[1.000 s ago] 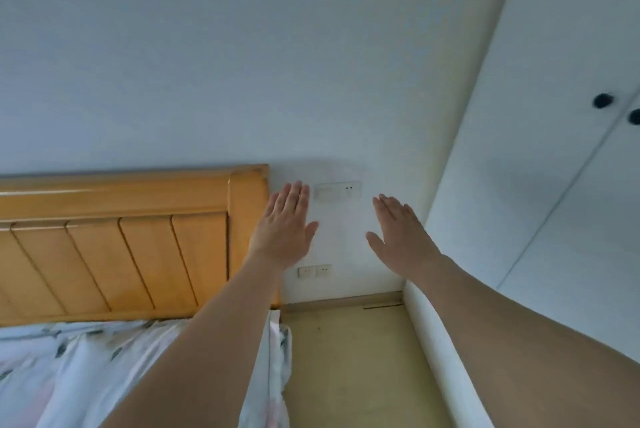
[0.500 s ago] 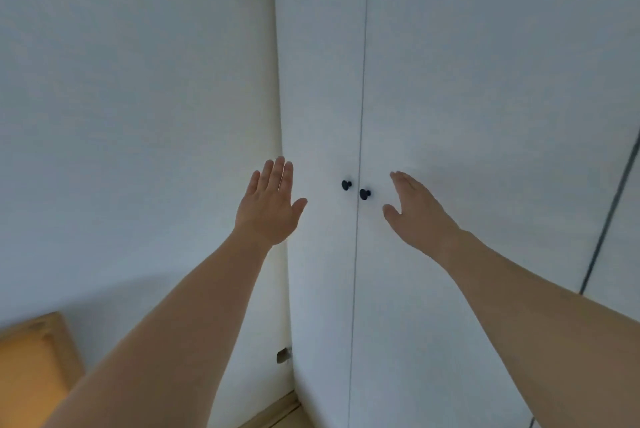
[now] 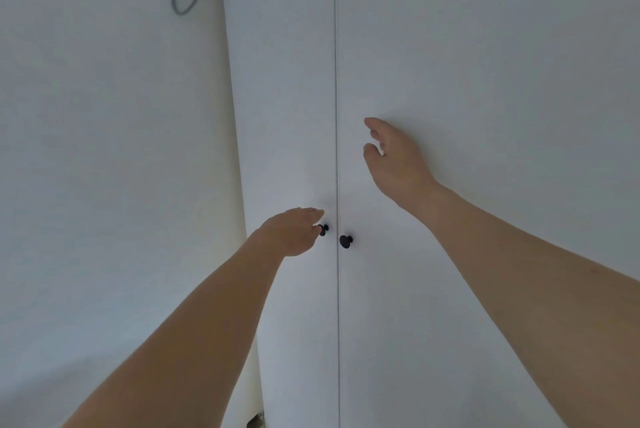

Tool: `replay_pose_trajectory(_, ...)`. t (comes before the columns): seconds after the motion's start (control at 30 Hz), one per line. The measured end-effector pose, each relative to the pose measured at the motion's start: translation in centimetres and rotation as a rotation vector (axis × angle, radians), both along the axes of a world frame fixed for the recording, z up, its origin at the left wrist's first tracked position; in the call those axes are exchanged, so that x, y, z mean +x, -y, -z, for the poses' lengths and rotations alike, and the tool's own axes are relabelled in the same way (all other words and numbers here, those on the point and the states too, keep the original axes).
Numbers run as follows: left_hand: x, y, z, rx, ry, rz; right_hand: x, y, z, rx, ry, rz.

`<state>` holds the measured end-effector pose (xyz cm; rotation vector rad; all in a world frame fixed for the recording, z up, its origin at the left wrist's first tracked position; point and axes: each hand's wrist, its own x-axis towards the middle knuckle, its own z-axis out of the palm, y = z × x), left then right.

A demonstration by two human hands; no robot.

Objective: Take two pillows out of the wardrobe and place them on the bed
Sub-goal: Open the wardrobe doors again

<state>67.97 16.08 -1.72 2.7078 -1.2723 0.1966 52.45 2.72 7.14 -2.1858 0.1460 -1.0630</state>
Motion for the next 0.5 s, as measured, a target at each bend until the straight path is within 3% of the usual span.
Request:
replay_pose_trajectory(0.13, 1.8, 1.0, 1.5, -0.061, -0.112, 0.054, 3.7, -0.4, 0.4, 0.057, -0.017, -0.014)
replay_pose_trajectory(0.3, 2.9, 2.3, 3.1, -0.374, -0.168, 0.056, 7.1, -1.5, 1.3, 0.194, 0.047, -0.025)
replay_pose_trajectory(0.5, 2.7, -0.1, 3.8, -0.463, -0.143, 0.038, 9.5, -3.6, 1.1, 0.268, 0.116, 0.017)
